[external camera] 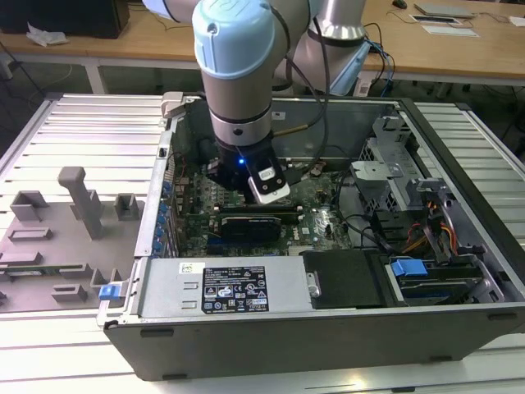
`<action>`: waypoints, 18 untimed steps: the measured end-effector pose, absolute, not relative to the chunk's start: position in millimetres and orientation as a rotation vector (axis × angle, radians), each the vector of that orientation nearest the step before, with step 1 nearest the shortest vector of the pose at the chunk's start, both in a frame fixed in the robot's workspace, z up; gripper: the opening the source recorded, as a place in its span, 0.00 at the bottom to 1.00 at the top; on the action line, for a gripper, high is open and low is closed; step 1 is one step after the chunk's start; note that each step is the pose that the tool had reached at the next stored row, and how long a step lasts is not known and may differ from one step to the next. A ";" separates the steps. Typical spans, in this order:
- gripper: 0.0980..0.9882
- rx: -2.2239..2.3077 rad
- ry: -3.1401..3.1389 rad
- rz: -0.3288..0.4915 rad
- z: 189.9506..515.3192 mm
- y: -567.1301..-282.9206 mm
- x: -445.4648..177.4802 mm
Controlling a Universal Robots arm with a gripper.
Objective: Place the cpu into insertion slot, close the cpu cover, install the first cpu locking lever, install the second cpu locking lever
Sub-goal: 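Install the second cpu locking lever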
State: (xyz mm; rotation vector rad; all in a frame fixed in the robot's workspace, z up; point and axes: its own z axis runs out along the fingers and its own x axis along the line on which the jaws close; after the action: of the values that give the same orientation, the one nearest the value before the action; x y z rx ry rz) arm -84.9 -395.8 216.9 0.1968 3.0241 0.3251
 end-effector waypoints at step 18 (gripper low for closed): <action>0.01 0.199 3.022 0.362 199.3 -386.8 -96.2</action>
State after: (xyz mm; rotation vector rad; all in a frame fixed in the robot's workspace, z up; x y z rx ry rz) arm -96.2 -386.8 199.3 0.1987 3.0218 0.3620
